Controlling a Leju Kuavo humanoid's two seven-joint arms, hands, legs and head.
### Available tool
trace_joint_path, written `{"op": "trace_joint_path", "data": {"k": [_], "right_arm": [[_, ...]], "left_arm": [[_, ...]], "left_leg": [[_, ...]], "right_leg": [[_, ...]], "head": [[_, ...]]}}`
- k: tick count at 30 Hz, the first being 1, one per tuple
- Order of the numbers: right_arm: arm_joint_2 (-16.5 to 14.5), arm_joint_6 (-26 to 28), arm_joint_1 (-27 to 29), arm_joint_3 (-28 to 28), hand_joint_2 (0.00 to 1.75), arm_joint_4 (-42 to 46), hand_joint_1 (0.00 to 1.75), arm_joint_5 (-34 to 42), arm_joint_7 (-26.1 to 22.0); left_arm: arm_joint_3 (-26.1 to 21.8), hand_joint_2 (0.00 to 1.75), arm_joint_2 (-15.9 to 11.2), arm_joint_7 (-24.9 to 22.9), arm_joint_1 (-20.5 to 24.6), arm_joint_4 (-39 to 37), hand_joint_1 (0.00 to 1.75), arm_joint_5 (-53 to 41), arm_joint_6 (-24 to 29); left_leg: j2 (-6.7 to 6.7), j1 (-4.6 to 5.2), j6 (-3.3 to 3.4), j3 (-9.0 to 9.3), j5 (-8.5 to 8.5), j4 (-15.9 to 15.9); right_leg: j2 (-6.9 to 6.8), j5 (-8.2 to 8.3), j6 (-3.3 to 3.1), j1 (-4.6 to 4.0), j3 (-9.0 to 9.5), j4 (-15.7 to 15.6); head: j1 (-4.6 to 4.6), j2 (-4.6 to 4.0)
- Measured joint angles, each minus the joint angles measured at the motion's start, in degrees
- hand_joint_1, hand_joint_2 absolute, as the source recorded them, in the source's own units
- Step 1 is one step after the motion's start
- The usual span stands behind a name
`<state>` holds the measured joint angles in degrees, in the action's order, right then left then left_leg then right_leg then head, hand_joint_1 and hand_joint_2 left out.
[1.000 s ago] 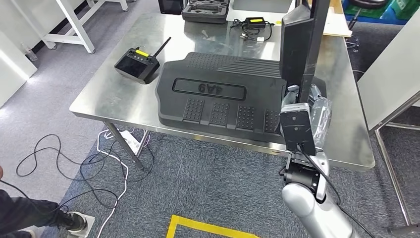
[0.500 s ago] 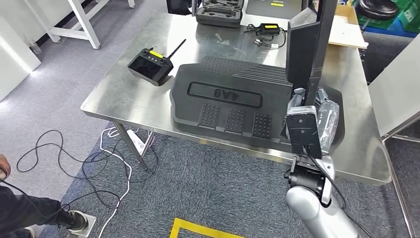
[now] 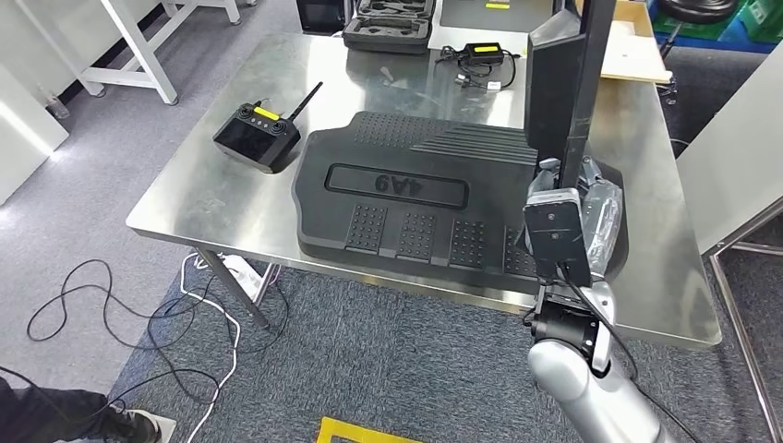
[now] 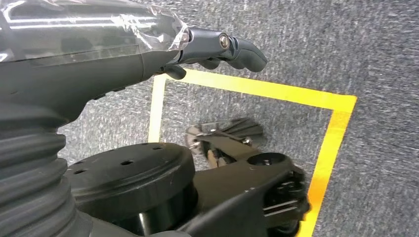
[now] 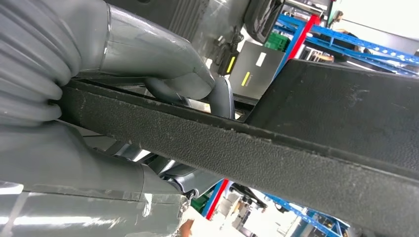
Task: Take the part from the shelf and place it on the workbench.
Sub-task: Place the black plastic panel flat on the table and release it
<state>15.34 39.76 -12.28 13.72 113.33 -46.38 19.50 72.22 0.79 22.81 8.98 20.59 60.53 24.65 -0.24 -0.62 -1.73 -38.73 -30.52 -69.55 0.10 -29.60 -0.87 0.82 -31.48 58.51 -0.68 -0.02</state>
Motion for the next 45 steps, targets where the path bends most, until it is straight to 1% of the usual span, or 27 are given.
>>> {"op": "trace_joint_path", "data": {"k": [2,3,6,8,9,11,12,13,14,16,17,18,20,23,24,26,27,28,29,30,32,33,34,38,41,42,45], "right_arm": [[0.07,0.0,-0.5,0.04,1.75,-0.05,1.75,-0.17,0.4],[0.12,0.0,-0.79,0.08,1.75,-0.09,1.75,-0.23,0.57],[0.4,0.0,-1.39,0.27,1.75,-0.19,1.75,-0.37,1.18],[0.68,0.0,-1.74,0.41,1.75,-0.25,1.75,-0.44,1.52],[0.85,0.0,-1.91,0.45,1.75,-0.28,1.75,-0.46,1.63],[1.08,0.0,-2.15,0.55,1.75,-0.41,1.75,-0.5,1.91],[1.16,0.0,-2.17,0.63,1.75,-0.51,1.75,-0.5,2.06],[1.24,0.0,-2.17,0.72,1.75,-0.62,1.75,-0.49,2.19],[1.32,0.0,-2.21,0.83,1.75,-0.73,1.75,-0.46,2.28],[1.51,0.0,-2.42,1.04,1.75,-0.88,1.75,-0.4,2.43],[1.61,0.0,-2.6,1.15,1.75,-0.96,1.75,-0.36,2.53],[1.69,0.0,-2.78,1.23,1.75,-1.04,1.75,-0.26,2.69],[1.88,0.0,-3.03,1.33,1.75,-1.19,1.75,-0.04,3.05],[2.11,-0.01,-3.22,1.34,1.75,-1.31,1.75,0.16,3.27],[2.15,-0.01,-3.33,1.34,1.75,-1.36,1.75,0.2,3.27],[2.21,-0.02,-3.48,1.36,1.75,-1.5,1.75,0.29,3.26],[2.21,-0.02,-3.49,1.38,1.75,-1.61,1.75,0.34,3.26],[2.21,-0.02,-3.48,1.39,1.75,-1.73,1.75,0.39,3.26],[2.22,-0.02,-3.48,1.4,1.75,-1.83,1.75,0.47,3.26],[2.23,-0.02,-3.48,1.4,1.75,-1.92,1.75,0.55,3.26],[2.25,-0.02,-3.51,1.4,1.75,-2.05,1.75,0.74,3.2],[2.26,-0.02,-3.53,1.4,1.75,-2.11,1.75,0.89,3.12],[2.26,-0.02,-3.55,1.4,1.75,-2.16,1.75,1.04,3.02],[2.33,-0.01,-3.56,1.38,1.75,-2.31,1.75,1.33,2.63],[2.47,0.0,-3.72,1.38,1.75,-2.4,1.75,1.34,2.44],[2.49,0.0,-3.76,1.38,1.75,-2.43,1.75,1.35,2.42],[2.5,0.0,-3.73,1.38,1.75,-2.49,1.75,1.35,2.4]], "left_arm": [[0.0,1.75,0.0,-0.01,0.02,0.0,0.0,-0.17,-0.03],[0.0,1.75,0.0,-0.03,0.06,0.0,0.0,-0.26,-0.05],[0.0,1.75,0.0,-0.13,0.14,0.01,0.0,-0.42,-0.12],[-0.01,1.75,0.0,-0.17,0.21,0.02,0.0,-0.44,-0.13],[-0.01,1.75,0.0,-0.17,0.28,0.02,0.0,-0.45,-0.14],[-0.02,1.75,0.0,-0.18,0.34,0.02,0.0,-0.46,-0.2],[-0.01,1.75,0.0,-0.21,0.31,0.02,0.0,-0.46,-0.24],[-0.01,1.75,0.0,-0.25,0.28,0.02,0.0,-0.46,-0.27],[0.0,1.75,0.0,-0.28,0.26,0.02,0.0,-0.46,-0.28],[0.0,1.75,0.0,-0.33,0.25,0.02,0.0,-0.47,-0.28],[-0.01,1.75,0.0,-0.34,0.28,0.02,0.0,-0.47,-0.28],[-0.01,1.75,0.0,-0.34,0.3,0.02,0.0,-0.47,-0.28],[-0.02,1.75,0.0,-0.34,0.33,0.02,0.0,-0.5,-0.28],[-0.05,1.75,0.0,-0.34,0.38,0.02,0.0,-0.6,-0.28],[-0.06,1.75,0.0,-0.34,0.41,0.02,0.0,-0.62,-0.28],[-0.07,1.75,0.0,-0.34,0.32,0.02,0.0,-0.64,-0.28],[-0.07,1.75,0.0,-0.34,0.23,0.02,0.0,-0.65,-0.28],[-0.07,1.75,0.0,-0.34,0.13,0.02,0.0,-0.66,-0.28],[-0.07,1.75,0.0,-0.34,0.06,0.02,0.0,-0.68,-0.28],[-0.07,1.75,0.0,-0.34,0.02,0.02,0.0,-0.72,-0.28],[-0.09,1.75,-0.02,-0.37,0.02,0.02,0.0,-0.8,-0.28],[-0.1,1.75,-0.03,-0.39,0.03,0.02,0.0,-0.85,-0.28],[-0.1,1.75,-0.04,-0.44,0.05,0.02,0.0,-0.89,-0.28],[-0.17,1.75,-0.05,-0.52,0.03,0.02,0.0,-0.95,-0.09],[-0.25,1.75,-0.07,-0.52,0.05,0.02,0.0,-0.94,0.13],[-0.27,1.75,-0.07,-0.52,0.04,0.02,0.0,-0.94,0.15],[-0.28,1.75,-0.07,-0.52,0.0,0.02,0.0,-0.93,0.16]], "left_leg": [[-0.05,0.14,0.52,2.76,3.46,7.16],[-0.07,0.25,0.79,3.56,4.07,9.3],[-0.06,0.37,1.69,3.96,3.69,10.61],[-0.02,0.14,2.43,4.54,3.67,11.29],[0.01,0.03,2.75,4.87,3.64,11.57],[0.04,0.09,3.16,5.25,3.33,11.65],[0.03,0.11,3.26,5.44,3.14,11.64],[0.01,0.11,3.28,5.7,2.91,11.64],[-0.03,0.08,3.21,6.04,2.65,11.62],[-0.13,0.02,2.86,6.88,1.96,11.54],[-0.18,0.1,2.57,7.16,1.61,11.39],[-0.2,0.19,2.27,7.32,1.36,11.3],[-0.2,0.33,1.69,7.42,1.11,11.3],[-0.15,0.27,0.71,7.39,-0.06,10.04],[-0.13,0.22,0.41,6.46,-1.22,7.78],[-0.07,0.09,-0.02,2.57,-4.17,0.35],[-0.07,0.04,-0.13,0.43,-5.11,-3.15],[-0.07,0.03,-0.15,-1.04,-5.02,-5.04],[-0.07,0.04,-0.08,-1.48,-3.77,-4.8],[-0.07,0.06,0.09,-0.82,-1.5,-2.28],[-0.09,0.23,0.65,1.9,2.98,5.38],[-0.09,0.36,0.96,3.01,4.03,8.31],[-0.09,0.51,1.21,3.57,4.25,9.87],[-0.1,0.5,2.1,4.23,3.84,11.04],[-0.21,0.66,2.15,4.81,3.68,11.34],[-0.22,0.73,2.24,4.83,3.58,11.27],[-0.2,0.86,2.48,4.76,3.39,11.12]], "right_leg": [[0.09,-0.63,0.43,-0.12,0.64,0.06],[0.14,-0.84,0.7,-0.19,0.77,0.05],[0.19,-1.2,1.55,-0.17,0.91,-0.22],[0.13,-2.5,2.07,-0.05,0.33,1.66],[0.11,-3.82,2.28,0.0,-0.87,4.29],[0.11,-6.71,2.59,0.05,-4.98,11.86],[0.11,-7.3,2.72,0.08,-6.91,14.88],[0.1,-6.72,2.8,0.12,-8.03,16.01],[0.09,-5.03,2.81,0.15,-8.09,14.9],[0.0,-0.11,2.72,0.22,-5.62,7.78],[-0.05,1.47,2.58,0.13,-4.24,4.29],[-0.05,2.23,2.36,0.06,-3.34,2.02],[0.08,1.96,1.77,-0.18,-2.93,0.84],[0.08,1.77,0.83,0.05,-2.3,0.3],[-0.01,1.69,0.53,0.15,-1.96,0.08],[-0.16,1.34,0.01,0.12,-1.52,0.01],[-0.17,1.16,-0.13,0.07,-1.34,0.02],[-0.14,0.94,-0.21,0.03,-1.11,0.03],[-0.09,0.71,-0.19,0.01,-0.82,0.04],[-0.02,0.44,-0.09,0.01,-0.43,0.05],[0.09,-0.23,0.26,-0.08,0.35,0.08],[0.14,-0.49,0.49,-0.13,0.55,0.12],[0.18,-0.67,0.72,-0.19,0.6,0.11],[0.15,-0.73,1.75,-0.15,0.83,0.06],[0.12,-0.36,0.79,-0.34,1.45,-0.25],[0.11,-0.73,0.59,-0.32,1.76,-0.7],[0.07,-1.06,0.96,-0.2,2.15,-1.4]], "head": [[0.26,0.0],[0.35,0.0],[0.37,0.0],[0.12,0.0],[-0.13,0.0],[-0.75,0.0],[-1.01,0.0],[-1.27,0.0],[-1.54,0.0],[-2.09,0.0],[-2.32,0.0],[-2.44,0.0],[-2.29,0.0],[-1.72,0.0],[-1.42,0.0],[-0.75,0.0],[-0.54,0.0],[-0.42,0.0],[-0.3,0.0],[-0.17,0.0],[0.1,0.0],[0.23,0.0],[0.29,0.0],[0.11,0.0],[-0.57,0.0],[-0.71,0.0],[-1.01,0.0]]}}
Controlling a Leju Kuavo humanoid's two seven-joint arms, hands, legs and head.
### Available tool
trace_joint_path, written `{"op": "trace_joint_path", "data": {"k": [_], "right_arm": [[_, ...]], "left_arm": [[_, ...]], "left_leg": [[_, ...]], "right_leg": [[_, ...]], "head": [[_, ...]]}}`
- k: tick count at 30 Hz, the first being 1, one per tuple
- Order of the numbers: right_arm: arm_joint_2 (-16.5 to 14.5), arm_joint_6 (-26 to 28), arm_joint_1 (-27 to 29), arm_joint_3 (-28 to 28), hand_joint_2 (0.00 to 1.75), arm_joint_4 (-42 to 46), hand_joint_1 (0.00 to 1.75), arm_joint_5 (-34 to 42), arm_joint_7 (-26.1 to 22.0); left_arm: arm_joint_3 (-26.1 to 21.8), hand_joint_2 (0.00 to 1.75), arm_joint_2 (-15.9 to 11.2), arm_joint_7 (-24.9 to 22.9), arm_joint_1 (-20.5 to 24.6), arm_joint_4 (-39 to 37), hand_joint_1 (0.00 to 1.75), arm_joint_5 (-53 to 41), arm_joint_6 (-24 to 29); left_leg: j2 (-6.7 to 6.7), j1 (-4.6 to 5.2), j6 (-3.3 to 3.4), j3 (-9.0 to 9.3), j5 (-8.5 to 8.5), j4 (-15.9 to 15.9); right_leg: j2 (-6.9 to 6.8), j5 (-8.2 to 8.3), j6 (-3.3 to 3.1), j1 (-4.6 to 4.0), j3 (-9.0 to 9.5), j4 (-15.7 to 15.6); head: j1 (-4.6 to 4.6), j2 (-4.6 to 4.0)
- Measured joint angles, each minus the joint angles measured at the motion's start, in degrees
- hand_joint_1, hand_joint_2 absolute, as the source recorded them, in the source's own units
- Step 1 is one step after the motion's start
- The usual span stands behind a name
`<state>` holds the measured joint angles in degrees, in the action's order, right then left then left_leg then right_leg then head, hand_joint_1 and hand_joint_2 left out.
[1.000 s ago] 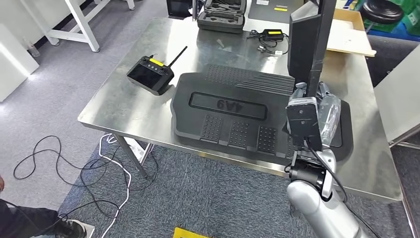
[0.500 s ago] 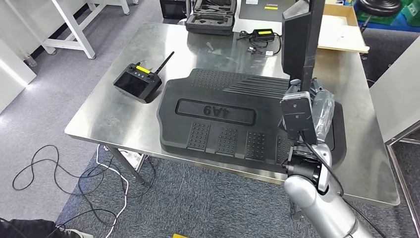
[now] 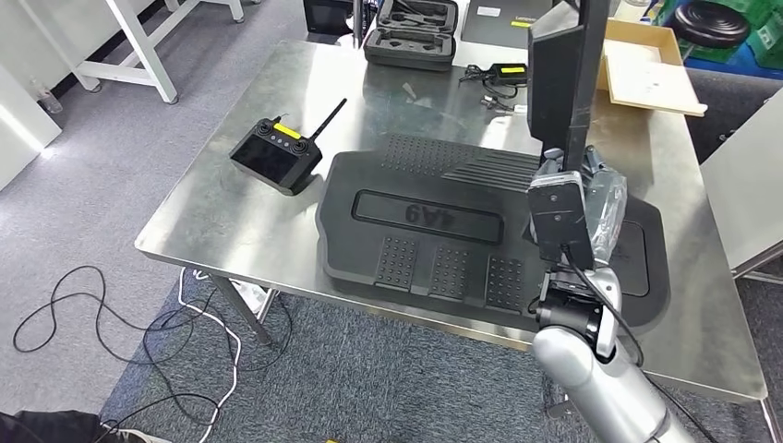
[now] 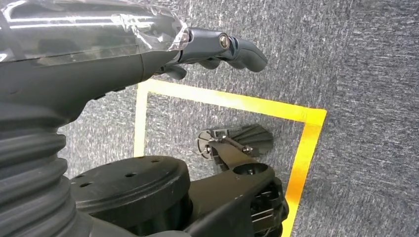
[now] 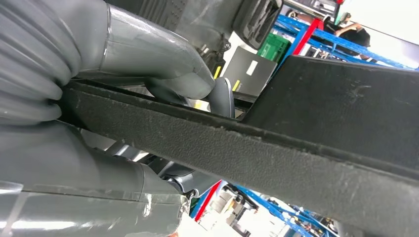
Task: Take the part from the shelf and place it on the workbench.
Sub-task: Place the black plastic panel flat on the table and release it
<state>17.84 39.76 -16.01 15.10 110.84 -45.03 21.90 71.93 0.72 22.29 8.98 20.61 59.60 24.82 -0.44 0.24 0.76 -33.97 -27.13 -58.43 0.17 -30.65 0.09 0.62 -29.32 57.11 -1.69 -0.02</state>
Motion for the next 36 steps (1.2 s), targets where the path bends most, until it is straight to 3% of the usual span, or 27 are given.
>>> {"op": "trace_joint_path", "data": {"k": [7,14,33,36], "right_arm": [[0.0,0.0,0.0,0.0,1.75,-0.17,1.75,0.05,-0.16],[0.0,0.0,0.01,-0.01,1.75,-0.67,1.75,0.13,-0.86],[-0.19,0.0,0.27,-0.07,1.75,-1.98,1.75,0.58,-1.53],[-0.26,0.0,0.36,-0.07,1.75,-2.12,1.75,-0.42,-1.22]], "left_arm": [[-0.02,1.75,0.0,-0.03,-0.01,0.0,0.0,0.0,0.36],[-0.04,1.75,0.0,-0.81,-0.02,0.0,0.0,-0.08,2.96],[-0.04,1.75,0.0,-0.85,-0.06,0.0,0.0,-1.02,1.96],[-0.04,0.44,0.0,-0.85,-0.08,0.0,0.0,-0.92,1.99]], "left_leg": [[0.01,0.08,0.1,0.03,-0.06,-0.03],[0.01,-0.07,0.06,0.12,-0.03,0.01],[0.01,-0.21,-0.02,0.15,0.02,0.14],[0.01,-0.21,-0.03,0.15,0.03,0.14]], "right_leg": [[-0.01,0.07,0.34,0.07,0.01,-0.12],[-0.02,0.08,0.36,-0.09,0.0,-0.09],[-0.02,0.05,0.33,-0.23,-0.02,-0.07],[-0.02,0.05,0.33,-0.22,-0.02,-0.07]], "head": [[-0.15,0.0],[0.14,0.0],[0.33,0.0],[0.33,0.0]]}}
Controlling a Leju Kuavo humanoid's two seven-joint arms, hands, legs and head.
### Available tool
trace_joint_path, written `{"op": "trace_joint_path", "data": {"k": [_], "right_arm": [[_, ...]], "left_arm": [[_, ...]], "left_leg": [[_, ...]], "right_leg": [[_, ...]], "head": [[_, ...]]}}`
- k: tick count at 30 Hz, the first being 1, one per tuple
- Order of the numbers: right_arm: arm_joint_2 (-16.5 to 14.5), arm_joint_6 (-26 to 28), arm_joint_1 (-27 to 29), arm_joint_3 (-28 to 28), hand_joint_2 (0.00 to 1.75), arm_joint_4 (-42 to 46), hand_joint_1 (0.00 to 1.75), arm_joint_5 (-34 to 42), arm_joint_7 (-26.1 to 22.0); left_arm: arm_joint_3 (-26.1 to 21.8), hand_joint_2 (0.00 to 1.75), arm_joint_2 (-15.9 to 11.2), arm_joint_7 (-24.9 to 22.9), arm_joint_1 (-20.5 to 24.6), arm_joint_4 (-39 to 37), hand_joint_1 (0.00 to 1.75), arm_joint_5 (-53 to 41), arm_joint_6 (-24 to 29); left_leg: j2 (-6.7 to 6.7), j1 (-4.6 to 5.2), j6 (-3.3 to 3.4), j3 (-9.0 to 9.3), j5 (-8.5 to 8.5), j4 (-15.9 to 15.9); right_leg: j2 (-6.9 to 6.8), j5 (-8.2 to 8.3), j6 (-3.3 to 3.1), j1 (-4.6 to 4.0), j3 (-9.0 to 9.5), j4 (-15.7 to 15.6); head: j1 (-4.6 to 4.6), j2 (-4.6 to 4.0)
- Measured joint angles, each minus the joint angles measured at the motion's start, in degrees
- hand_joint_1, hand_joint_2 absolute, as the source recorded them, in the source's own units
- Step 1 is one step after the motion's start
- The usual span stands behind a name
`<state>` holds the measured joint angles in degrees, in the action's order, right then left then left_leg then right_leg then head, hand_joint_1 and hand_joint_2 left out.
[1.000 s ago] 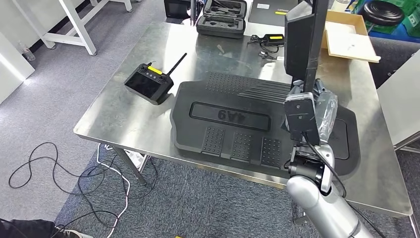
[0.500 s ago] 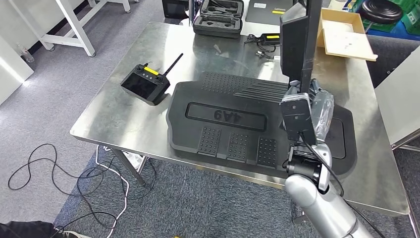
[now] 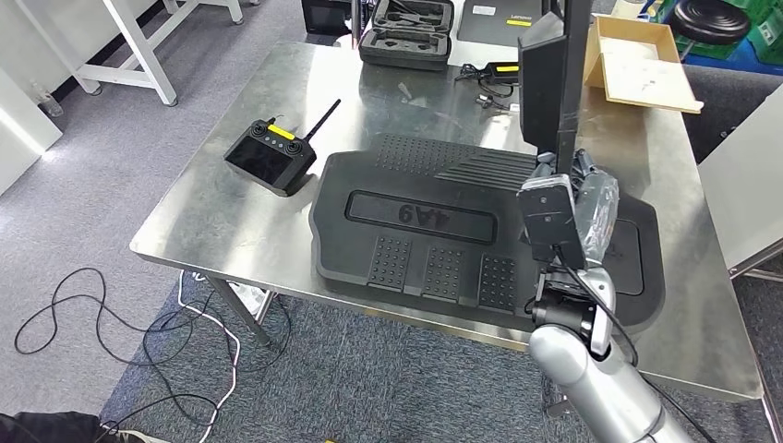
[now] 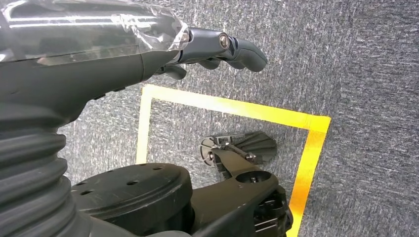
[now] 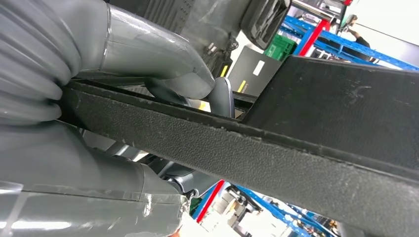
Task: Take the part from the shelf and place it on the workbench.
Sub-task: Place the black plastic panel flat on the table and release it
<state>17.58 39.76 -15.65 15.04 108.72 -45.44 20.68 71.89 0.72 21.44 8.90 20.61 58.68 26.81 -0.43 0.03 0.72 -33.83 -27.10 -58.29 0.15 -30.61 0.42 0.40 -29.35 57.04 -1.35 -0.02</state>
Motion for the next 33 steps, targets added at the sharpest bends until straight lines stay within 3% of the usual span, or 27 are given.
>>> {"op": "trace_joint_path", "data": {"k": [1,7,12,21,25,33], "right_arm": [[0.0,-0.02,0.03,0.0,1.75,-0.03,1.75,-1.41,0.7],[2.48,-3.54,-0.92,0.94,1.75,-0.6,1.75,-24.67,12.01],[5.7,-12.67,-2.83,2.6,1.75,-0.9,1.75,-35.5,13.06],[8.93,-20.61,-4.93,4.05,1.75,-1.72,1.75,-37.96,13.16],[9.32,-22.62,-5.16,4.31,1.75,-2.1,1.75,-38.36,13.16],[9.07,-32.42,-5.1,4.32,1.75,-3.78,1.75,-37.56,13.16]], "left_arm": [[0.0,0.0,0.0,0.0,-0.02,0.0,0.0,0.05,0.08],[-0.03,0.0,0.0,0.0,-0.25,0.0,0.0,0.26,1.22],[-0.16,0.0,0.02,0.0,-0.39,0.0,0.0,0.58,1.74],[-0.34,0.0,0.02,0.09,-0.9,0.04,0.0,1.31,2.49],[-0.35,0.0,0.02,0.11,-1.0,0.18,0.0,1.49,2.66],[-0.35,0.0,0.02,0.1,-1.25,0.74,0.0,2.63,2.8]], "left_leg": [[0.0,0.0,0.0,0.0,0.0,0.0],[0.0,0.01,0.0,0.0,0.0,0.0],[0.02,0.01,-0.01,0.01,0.01,0.0],[0.02,0.01,-0.01,0.01,0.01,0.0],[0.02,0.01,-0.01,0.01,0.01,0.0],[0.02,0.0,-0.01,0.02,0.01,0.01]], "right_leg": [[0.0,0.0,0.0,0.0,0.0,0.0],[0.01,0.0,0.0,0.01,0.0,0.0],[-0.01,0.0,0.0,0.0,0.02,-0.01],[-0.02,0.0,0.0,0.0,0.01,0.0],[-0.02,0.0,0.0,0.0,0.01,-0.01],[-0.02,0.0,0.0,-0.01,0.01,0.0]], "head": [[0.01,0.0],[0.04,0.0],[0.14,0.0],[0.21,0.0],[0.23,0.0],[0.28,0.0]]}}
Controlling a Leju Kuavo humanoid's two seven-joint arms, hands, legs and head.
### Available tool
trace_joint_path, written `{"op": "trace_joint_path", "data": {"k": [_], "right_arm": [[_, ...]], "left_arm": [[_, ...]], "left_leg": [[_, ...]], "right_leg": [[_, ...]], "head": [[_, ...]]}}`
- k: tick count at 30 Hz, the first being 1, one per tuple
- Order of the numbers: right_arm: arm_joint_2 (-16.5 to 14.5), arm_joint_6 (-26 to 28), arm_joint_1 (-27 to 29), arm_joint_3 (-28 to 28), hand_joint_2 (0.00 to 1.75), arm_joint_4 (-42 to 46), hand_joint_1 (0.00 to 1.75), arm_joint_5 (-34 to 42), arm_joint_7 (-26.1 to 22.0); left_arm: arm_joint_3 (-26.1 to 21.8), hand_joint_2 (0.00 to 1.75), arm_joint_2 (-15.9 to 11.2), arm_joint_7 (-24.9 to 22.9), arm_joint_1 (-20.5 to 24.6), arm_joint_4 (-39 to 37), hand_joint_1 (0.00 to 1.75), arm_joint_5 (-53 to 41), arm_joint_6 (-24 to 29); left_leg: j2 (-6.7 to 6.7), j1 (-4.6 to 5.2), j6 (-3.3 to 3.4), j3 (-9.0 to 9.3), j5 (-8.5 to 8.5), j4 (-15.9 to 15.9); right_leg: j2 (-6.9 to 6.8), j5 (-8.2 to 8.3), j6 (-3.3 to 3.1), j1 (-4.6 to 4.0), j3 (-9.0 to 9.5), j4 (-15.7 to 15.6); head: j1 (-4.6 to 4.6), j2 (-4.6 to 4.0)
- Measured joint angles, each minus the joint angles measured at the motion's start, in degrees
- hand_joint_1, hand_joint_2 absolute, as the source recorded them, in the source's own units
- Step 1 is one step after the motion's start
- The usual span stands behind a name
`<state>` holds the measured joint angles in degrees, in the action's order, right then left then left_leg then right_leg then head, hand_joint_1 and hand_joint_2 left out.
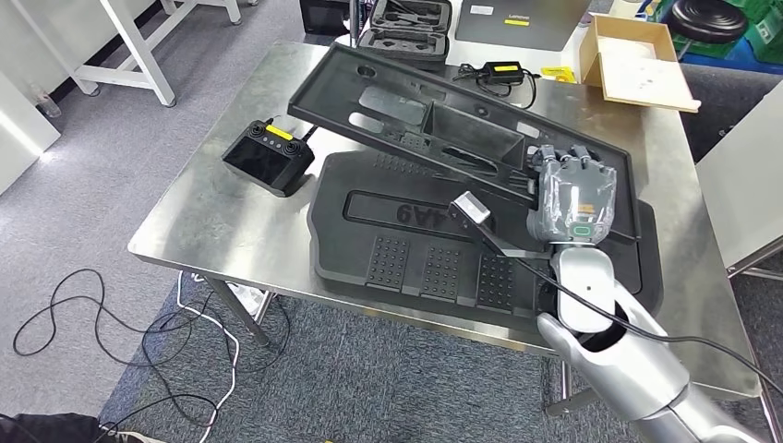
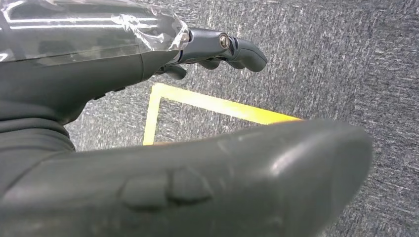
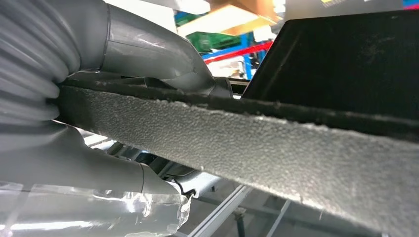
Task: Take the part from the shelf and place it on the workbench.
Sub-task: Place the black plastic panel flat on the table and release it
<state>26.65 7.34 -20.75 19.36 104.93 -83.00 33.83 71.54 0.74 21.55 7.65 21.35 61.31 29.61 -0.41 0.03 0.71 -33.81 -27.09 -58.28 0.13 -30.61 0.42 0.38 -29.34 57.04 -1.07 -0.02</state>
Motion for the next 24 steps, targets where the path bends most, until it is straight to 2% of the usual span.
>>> {"op": "trace_joint_path", "data": {"k": [12,24], "right_arm": [[-0.84,-7.45,0.09,-1.93,1.75,-2.6,1.75,0.92,0.02],[-2.38,-10.13,0.09,-8.2,1.75,-5.68,1.75,3.35,0.02]], "left_arm": [[0.0,0.0,0.0,-0.14,-0.13,0.63,0.0,0.5,0.02],[0.02,0.0,0.0,-0.18,-0.08,1.2,0.0,0.81,-0.03]], "left_leg": [[0.0,0.0,0.0,0.0,0.0,0.0],[0.0,0.01,0.0,0.0,0.0,0.0]], "right_leg": [[0.0,0.0,0.0,0.0,0.0,-0.01],[0.0,0.0,0.0,0.01,-0.02,-0.01]], "head": [[0.05,0.0],[0.11,0.0]]}}
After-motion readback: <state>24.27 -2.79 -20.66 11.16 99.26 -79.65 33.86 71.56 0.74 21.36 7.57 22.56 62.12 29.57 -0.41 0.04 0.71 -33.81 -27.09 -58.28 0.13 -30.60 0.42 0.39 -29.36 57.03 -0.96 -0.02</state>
